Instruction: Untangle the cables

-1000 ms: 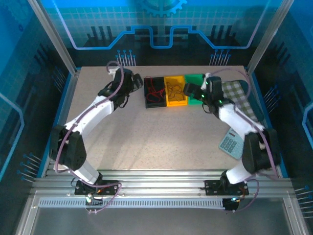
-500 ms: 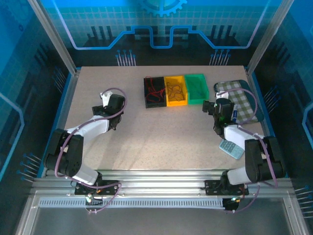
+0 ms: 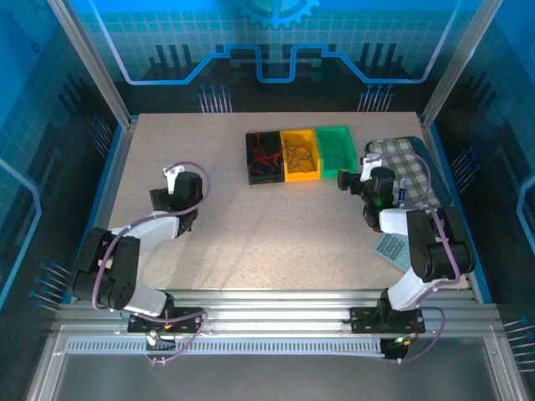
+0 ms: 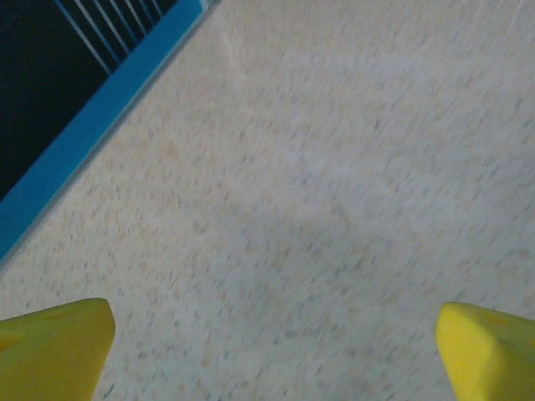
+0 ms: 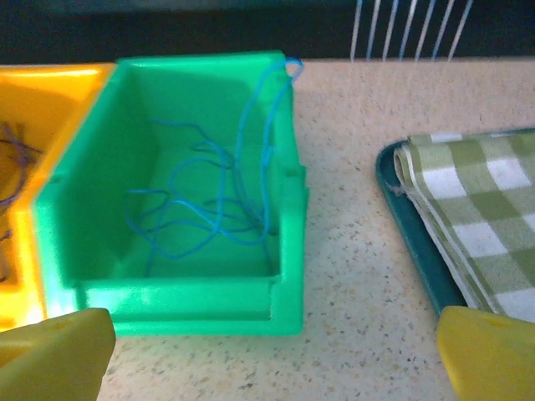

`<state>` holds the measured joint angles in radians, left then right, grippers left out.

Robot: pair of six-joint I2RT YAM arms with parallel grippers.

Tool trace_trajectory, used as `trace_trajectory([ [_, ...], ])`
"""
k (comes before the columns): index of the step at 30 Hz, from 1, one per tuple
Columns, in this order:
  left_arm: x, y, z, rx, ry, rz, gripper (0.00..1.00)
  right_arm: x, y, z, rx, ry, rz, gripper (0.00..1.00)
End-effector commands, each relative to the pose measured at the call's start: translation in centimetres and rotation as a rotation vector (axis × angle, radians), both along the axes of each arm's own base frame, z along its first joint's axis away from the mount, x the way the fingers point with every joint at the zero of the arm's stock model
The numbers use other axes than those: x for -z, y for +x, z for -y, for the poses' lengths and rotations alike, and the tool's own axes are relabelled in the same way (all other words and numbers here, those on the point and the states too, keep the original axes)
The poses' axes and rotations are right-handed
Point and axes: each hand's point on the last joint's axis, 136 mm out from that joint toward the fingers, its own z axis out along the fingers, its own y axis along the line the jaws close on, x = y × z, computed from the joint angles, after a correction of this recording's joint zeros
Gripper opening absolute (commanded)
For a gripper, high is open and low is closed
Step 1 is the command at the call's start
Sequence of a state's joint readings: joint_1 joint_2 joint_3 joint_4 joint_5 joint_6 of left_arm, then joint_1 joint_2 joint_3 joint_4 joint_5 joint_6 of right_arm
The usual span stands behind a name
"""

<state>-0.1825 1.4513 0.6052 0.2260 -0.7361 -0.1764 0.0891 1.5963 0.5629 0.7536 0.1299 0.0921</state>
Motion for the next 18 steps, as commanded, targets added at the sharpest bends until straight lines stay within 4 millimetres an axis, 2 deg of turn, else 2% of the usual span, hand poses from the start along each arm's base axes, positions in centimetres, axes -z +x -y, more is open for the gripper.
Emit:
trace_trajectory([
  [1,-1.4,1.6,0.6,0.055,-0.041,0.131,0.99,-5.2,-2.1,-2.4,-0.075,-0.064,0.18,1.0],
  [3,-1.4,2.8,0.8,0.096,-0.013,0.121,0.99,-5.4,-3.6,-2.1,-0.066,-0.019,0.081,1.0],
  [5,-1.9,3.7,0.3,0.082,0.039,0.159,0.99,-4.0,-5.4,-1.5,-0.055,-0.053,-0.024,1.0],
  [6,-1.4,4.1,0.4,0.117,0.025,0.175,0.99,-3.2,-6.1,-1.2,-0.052,-0.077,-0.049,1.0],
  [8,-1.2,4.0,0.7,0.143,0.002,0.178,0.99,-1.8,-7.4,0.3,-0.003,-0.12,-0.012,1.0],
  [10,-1.4,3.4,1.3,0.19,-0.019,0.219,0.99,-1.9,-8.1,1.8,0.048,-0.092,0.048,1.0],
  [13,-1.4,3.1,1.6,0.228,-0.045,0.246,0.99,-2.7,-7.5,3.7,0.104,0.012,0.168,1.0],
  [14,-1.4,3.1,1.7,0.238,-0.046,0.25,0.99,-2.2,-7.1,3.9,0.097,0.02,0.158,1.0],
  [16,-1.5,2.9,1.9,0.254,-0.051,0.264,0.99,-1.2,-6.0,3.5,0.066,0.014,0.146,1.0],
  [18,-1.5,2.8,2.1,0.262,-0.055,0.273,0.99,-0.1,-4.7,2.0,-0.026,0.005,0.171,1.0],
])
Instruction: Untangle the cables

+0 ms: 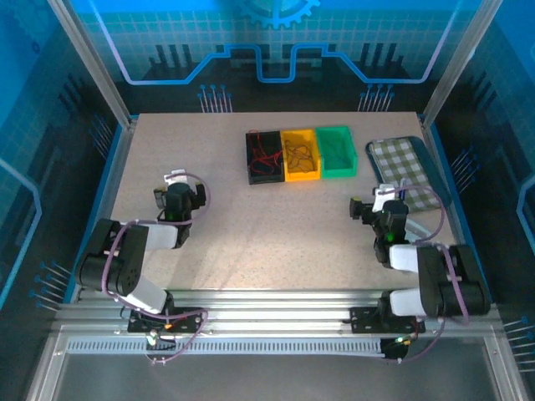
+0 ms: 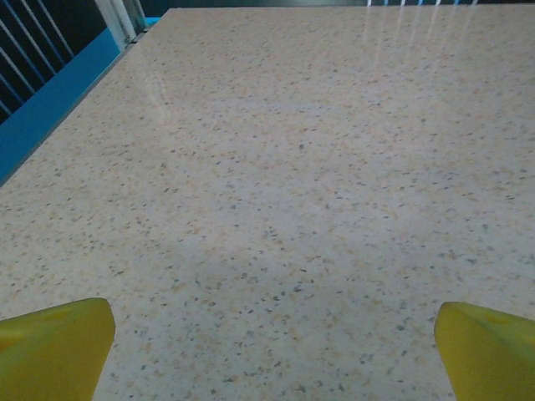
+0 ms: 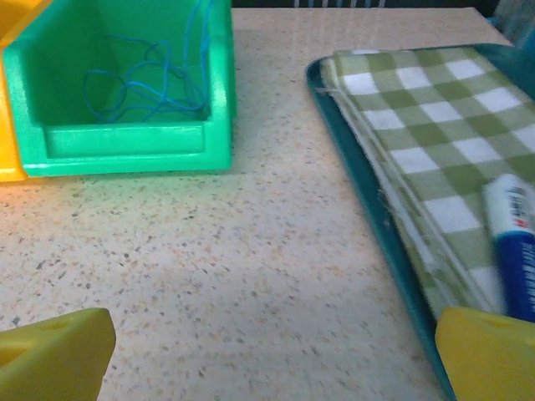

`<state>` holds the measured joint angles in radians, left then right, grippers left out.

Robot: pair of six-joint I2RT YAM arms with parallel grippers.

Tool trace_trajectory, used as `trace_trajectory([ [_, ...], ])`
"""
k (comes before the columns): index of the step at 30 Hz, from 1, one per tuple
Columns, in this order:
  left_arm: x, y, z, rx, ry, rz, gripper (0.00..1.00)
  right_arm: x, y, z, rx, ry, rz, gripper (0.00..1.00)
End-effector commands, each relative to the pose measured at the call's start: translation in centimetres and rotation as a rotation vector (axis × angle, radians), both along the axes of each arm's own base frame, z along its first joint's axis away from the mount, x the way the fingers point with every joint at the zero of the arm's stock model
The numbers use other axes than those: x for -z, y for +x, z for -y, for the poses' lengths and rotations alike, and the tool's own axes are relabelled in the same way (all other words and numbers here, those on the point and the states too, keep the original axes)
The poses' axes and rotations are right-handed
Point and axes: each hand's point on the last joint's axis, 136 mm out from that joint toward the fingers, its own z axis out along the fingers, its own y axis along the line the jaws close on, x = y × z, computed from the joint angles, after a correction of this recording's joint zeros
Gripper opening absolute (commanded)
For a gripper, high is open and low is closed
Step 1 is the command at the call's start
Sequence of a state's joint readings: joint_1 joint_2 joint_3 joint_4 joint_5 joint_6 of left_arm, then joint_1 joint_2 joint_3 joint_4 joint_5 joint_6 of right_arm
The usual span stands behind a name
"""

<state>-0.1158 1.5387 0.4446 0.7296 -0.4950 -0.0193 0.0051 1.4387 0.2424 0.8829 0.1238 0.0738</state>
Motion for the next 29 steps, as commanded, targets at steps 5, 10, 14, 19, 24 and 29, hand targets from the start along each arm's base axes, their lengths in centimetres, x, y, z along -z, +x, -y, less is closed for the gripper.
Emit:
trace_trajectory([
  [5,-2.3,0.7,0.9,0.079,-0.03,0.1,0.99,-2.4,4.1,-3.5,-0.183,-0.021,0.049,1.0],
  [10,-1.6,-0.3,4.3,0.318,-0.057,0.163,0.99,-2.4,4.2,-3.0,-0.111,-0.072,0.057,1.0],
  [14,-1.1,0.4,2.5,0.219,-0.08,0.119,0.99,-2.5,4.1,-2.8,-0.087,-0.084,0.067,1.0],
  [19,-1.1,0.5,1.1,0.159,-0.1,0.12,0.99,-2.6,3.9,-3.4,-0.104,-0.101,0.076,1.0],
  [24,-1.0,0.5,1.2,0.16,-0.1,0.12,0.99,-2.4,4.2,-3.2,-0.141,-0.046,0.051,1.0],
  [29,-1.0,0.5,1.1,0.159,-0.1,0.119,0.99,-2.4,4.2,-3.6,-0.162,-0.059,0.054,1.0],
])
